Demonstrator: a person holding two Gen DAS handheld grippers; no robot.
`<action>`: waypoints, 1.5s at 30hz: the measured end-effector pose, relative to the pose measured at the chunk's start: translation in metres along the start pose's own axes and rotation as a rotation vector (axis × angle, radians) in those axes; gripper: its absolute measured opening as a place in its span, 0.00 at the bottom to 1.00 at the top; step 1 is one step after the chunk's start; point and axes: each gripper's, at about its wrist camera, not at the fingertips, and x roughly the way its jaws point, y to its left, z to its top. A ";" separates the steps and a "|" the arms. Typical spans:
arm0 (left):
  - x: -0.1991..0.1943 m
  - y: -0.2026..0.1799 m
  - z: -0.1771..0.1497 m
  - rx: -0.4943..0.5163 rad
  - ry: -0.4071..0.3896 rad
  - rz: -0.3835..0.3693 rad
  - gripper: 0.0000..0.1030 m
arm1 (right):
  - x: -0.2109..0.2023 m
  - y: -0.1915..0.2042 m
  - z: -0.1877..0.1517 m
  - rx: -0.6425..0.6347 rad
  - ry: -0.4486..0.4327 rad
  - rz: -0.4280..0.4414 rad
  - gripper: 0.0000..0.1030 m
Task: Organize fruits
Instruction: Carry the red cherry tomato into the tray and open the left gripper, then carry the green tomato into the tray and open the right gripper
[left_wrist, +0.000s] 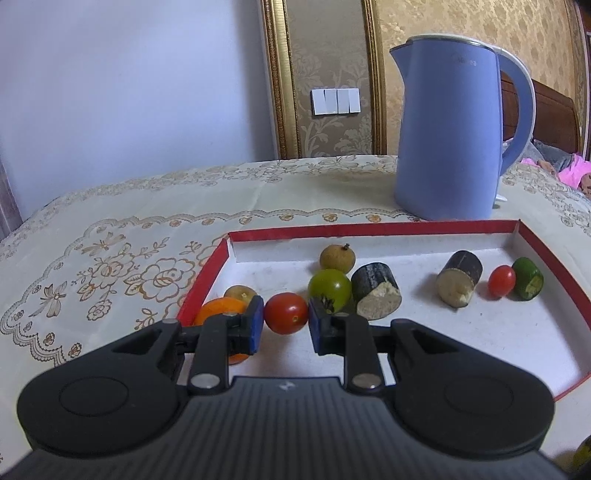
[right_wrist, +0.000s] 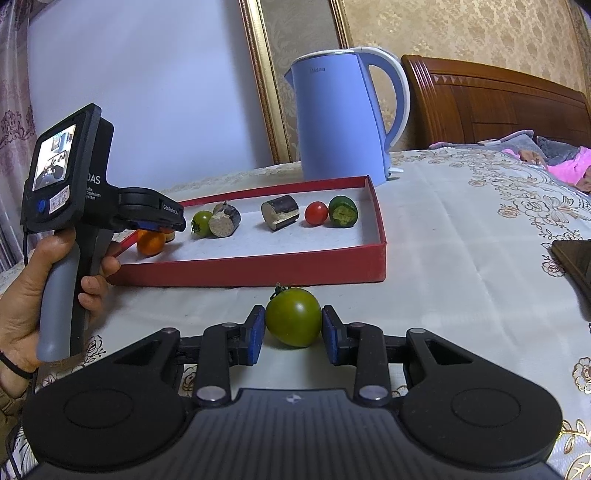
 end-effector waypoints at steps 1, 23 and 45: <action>0.000 0.000 0.000 0.001 0.001 -0.002 0.23 | 0.000 0.000 0.001 -0.002 0.001 -0.002 0.31; -0.019 -0.003 0.003 0.013 -0.092 0.012 0.74 | 0.046 0.029 0.077 -0.155 -0.034 -0.066 0.31; -0.029 0.002 0.002 0.003 -0.126 0.018 0.94 | 0.136 0.029 0.100 -0.074 0.006 -0.147 0.33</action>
